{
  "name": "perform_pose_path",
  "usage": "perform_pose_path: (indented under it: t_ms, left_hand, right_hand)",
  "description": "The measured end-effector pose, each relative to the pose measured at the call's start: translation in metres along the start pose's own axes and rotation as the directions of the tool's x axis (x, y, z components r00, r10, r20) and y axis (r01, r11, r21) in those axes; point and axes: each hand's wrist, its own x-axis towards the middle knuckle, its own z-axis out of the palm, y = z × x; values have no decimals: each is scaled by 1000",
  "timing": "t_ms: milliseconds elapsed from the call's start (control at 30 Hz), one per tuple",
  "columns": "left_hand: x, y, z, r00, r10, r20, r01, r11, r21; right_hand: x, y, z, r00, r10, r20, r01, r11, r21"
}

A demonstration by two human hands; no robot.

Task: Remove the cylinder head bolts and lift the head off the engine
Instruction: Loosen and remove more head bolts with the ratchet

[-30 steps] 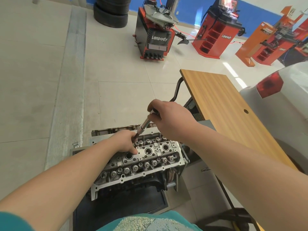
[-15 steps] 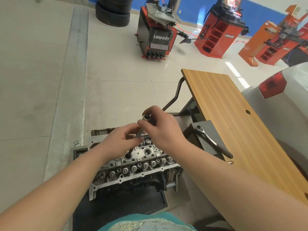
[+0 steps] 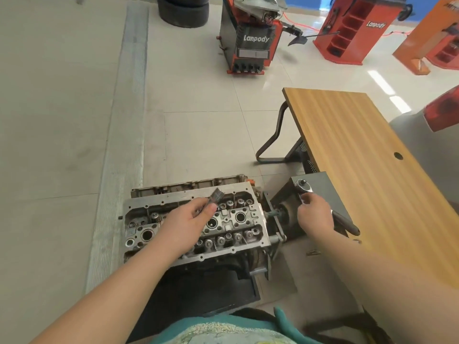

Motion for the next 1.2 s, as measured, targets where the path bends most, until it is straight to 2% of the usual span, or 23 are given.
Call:
perform_pose_path:
  t_ms: [67,100,167,267,433,533,567,633,700,733,833,967,1067,1200]
  left_hand:
    - [-3,6,10,1000,-26,-6,27,999,27]
    - [-5,10,15,999,-36,-10,37,999,37]
    - [-6,17,28,997,-69,-30,70,997,38]
    - [-5,28,48,990,-121,-68,119,993,-24]
    - [-1,44,77,981,-133,-142,123,990,-76]
    - [0,53,89,977,-134,-166,122,989,-81]
    - [0,57,92,976,-132,-172,120,990,-78]
    - [-2,65,96,977,-126,-174,115,991,-70]
    - [-5,70,99,980,-111,-164,100,992,-73]
    - [-8,71,100,981,-104,-161,94,993,-71]
    - [-16,72,100,987,-79,-139,72,996,-55]
    - [-26,73,98,972,-114,-204,87,987,-138]
    - [-32,79,91,953,-122,-278,90,988,-127]
    - [-44,84,78,937,-26,-347,36,999,24]
  right_hand:
    - [30,28,-3,999,-53,-13,48,967,-249]
    - [44,39,-3,996,-83,-23,72,948,-310]
    - [67,53,-3,992,-130,3,123,936,-329]
    - [92,66,1,976,-170,134,208,910,-358]
    - [117,71,3,909,-331,253,408,825,-390]
    - [121,58,-5,906,-269,327,363,891,-273]
    - [119,51,-9,901,-240,361,316,933,-170]
    - [106,33,-22,863,-206,461,144,976,165]
    - [85,14,-37,778,-213,591,-81,898,431]
    - [72,4,-45,713,-240,659,-159,860,485]
    - [34,-21,-61,541,-354,763,-214,819,532]
    - [-12,-47,-71,352,-521,777,-286,731,619]
    - [-35,-61,-76,276,-583,764,-321,694,645]
    - [-55,-77,-84,236,-640,731,-270,680,682]
